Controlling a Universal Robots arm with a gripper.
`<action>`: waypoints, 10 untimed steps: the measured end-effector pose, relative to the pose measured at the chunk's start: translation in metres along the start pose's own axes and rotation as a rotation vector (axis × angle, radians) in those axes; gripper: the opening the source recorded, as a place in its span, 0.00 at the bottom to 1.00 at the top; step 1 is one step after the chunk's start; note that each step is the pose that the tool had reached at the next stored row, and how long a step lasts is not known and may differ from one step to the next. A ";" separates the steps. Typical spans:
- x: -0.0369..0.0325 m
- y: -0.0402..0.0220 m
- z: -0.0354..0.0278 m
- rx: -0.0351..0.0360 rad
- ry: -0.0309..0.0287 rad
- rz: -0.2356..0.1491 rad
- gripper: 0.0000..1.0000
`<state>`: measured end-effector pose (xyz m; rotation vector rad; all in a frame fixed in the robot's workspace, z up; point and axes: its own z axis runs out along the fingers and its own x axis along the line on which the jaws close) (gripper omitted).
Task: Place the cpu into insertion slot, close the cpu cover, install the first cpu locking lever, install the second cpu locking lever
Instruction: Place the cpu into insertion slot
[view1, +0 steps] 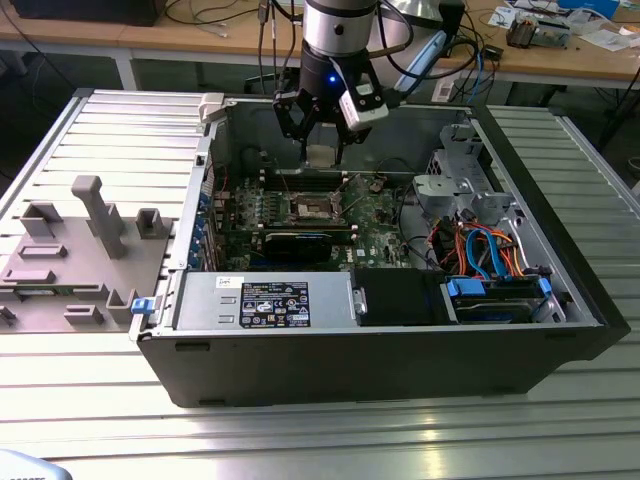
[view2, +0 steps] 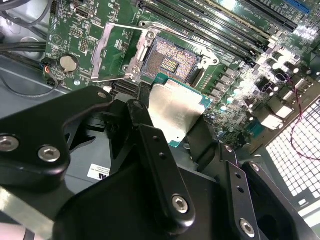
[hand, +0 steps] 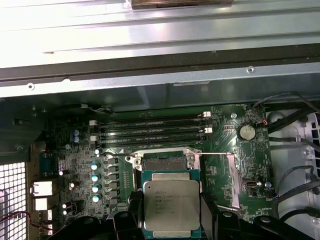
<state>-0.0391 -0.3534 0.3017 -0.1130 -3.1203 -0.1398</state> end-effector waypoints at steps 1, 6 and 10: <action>0.0000 0.0000 0.0000 -0.0001 -0.0001 0.001 0.55; 0.0000 0.0000 0.0001 -0.0002 -0.0007 0.008 0.55; 0.0000 0.0000 0.0003 -0.0003 -0.0013 0.015 0.55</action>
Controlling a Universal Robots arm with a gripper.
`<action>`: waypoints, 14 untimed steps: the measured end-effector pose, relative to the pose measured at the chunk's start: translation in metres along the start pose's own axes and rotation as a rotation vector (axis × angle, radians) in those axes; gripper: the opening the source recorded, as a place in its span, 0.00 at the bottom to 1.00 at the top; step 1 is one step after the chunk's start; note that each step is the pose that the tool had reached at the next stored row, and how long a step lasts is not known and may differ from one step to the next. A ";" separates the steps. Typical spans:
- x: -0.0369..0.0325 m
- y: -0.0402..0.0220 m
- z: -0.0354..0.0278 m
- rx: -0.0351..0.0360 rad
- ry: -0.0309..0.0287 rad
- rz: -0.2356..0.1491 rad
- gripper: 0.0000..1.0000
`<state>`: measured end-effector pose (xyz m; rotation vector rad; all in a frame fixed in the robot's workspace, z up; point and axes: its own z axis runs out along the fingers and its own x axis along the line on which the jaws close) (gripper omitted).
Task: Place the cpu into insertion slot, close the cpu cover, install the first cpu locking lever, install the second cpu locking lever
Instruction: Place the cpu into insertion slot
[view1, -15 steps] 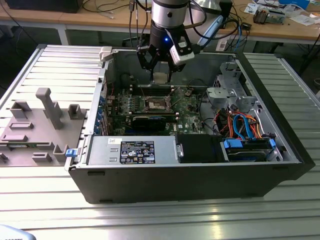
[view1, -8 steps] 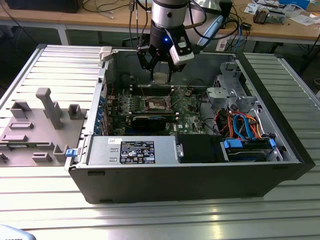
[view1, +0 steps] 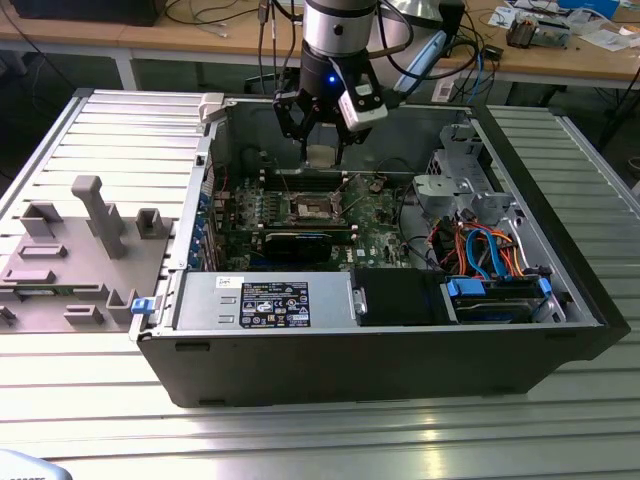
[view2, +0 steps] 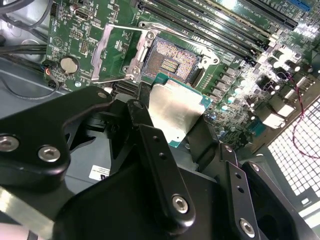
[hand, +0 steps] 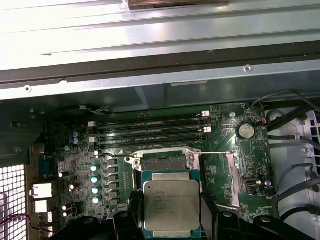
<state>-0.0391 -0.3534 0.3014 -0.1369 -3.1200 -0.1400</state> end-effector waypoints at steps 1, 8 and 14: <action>0.0000 0.0000 0.0000 0.0000 0.0000 0.001 0.55; 0.0000 0.0000 0.0002 -0.0003 -0.0011 0.013 0.55; 0.0000 0.0000 0.0003 -0.0005 -0.0018 0.021 0.55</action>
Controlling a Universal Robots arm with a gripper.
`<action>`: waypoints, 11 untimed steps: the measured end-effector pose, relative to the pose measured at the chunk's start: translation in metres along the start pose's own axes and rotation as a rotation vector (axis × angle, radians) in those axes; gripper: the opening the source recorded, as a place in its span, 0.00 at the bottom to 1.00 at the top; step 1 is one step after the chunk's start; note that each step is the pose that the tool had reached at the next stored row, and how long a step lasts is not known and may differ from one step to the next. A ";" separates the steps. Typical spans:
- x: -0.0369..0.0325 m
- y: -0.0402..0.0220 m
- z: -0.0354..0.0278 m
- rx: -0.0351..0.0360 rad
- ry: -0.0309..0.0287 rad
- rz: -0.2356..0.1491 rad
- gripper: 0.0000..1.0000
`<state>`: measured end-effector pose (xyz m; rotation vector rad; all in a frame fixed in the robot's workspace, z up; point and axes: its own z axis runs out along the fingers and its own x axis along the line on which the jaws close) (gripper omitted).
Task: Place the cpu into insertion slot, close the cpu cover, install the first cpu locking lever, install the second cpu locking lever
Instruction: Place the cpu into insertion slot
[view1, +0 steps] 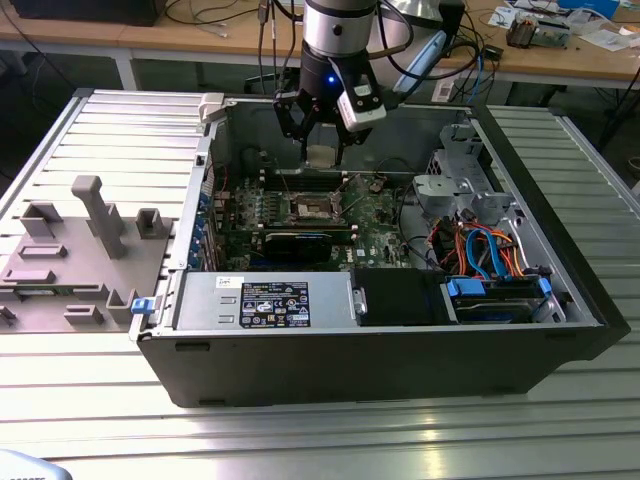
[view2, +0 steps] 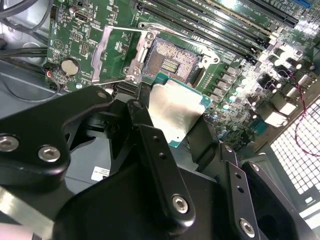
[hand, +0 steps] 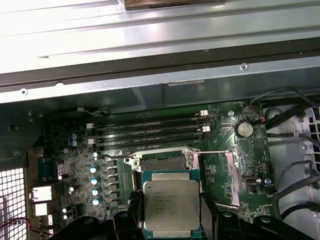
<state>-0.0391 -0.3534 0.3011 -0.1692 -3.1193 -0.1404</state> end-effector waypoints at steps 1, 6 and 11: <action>0.0000 0.0000 0.0000 0.0000 -0.0002 0.002 0.55; 0.0000 0.0000 0.0001 -0.0001 -0.0008 0.009 0.55; 0.0000 0.0000 0.0002 -0.0003 -0.0016 0.017 0.55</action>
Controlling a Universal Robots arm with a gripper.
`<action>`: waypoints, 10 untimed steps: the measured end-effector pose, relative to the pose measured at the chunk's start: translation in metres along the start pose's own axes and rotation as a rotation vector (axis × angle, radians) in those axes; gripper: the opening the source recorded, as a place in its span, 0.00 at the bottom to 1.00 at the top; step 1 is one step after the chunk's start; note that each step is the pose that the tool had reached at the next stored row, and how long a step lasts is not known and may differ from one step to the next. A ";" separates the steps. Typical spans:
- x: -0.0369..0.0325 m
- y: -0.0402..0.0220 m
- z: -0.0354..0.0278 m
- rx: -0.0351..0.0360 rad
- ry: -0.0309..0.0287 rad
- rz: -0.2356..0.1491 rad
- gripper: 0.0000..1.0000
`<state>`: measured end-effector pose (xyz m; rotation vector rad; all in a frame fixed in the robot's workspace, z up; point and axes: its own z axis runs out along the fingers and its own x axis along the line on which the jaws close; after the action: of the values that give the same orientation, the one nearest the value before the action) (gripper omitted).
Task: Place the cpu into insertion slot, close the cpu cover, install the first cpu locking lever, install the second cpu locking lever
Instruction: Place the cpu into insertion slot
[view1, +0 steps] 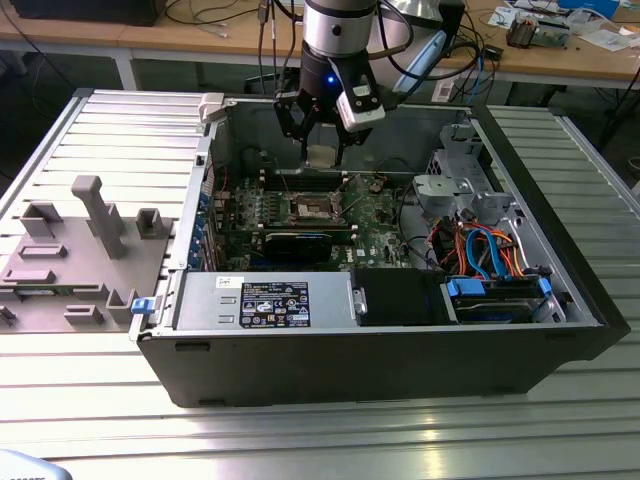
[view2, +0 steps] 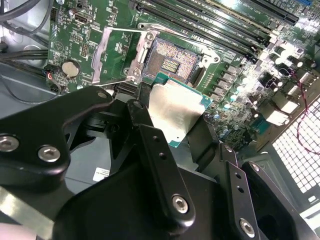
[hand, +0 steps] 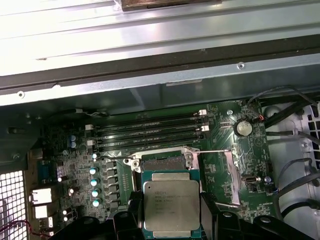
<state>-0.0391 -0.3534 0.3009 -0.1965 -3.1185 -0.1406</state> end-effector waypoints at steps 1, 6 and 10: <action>0.0000 0.0000 0.0000 0.0000 -0.0001 0.001 0.55; 0.0000 0.0000 0.0002 -0.0003 -0.0012 0.014 0.55; 0.0000 0.0000 0.0004 -0.0007 -0.0030 0.034 0.55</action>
<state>-0.0391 -0.3534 0.3005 -0.2506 -3.1162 -0.1410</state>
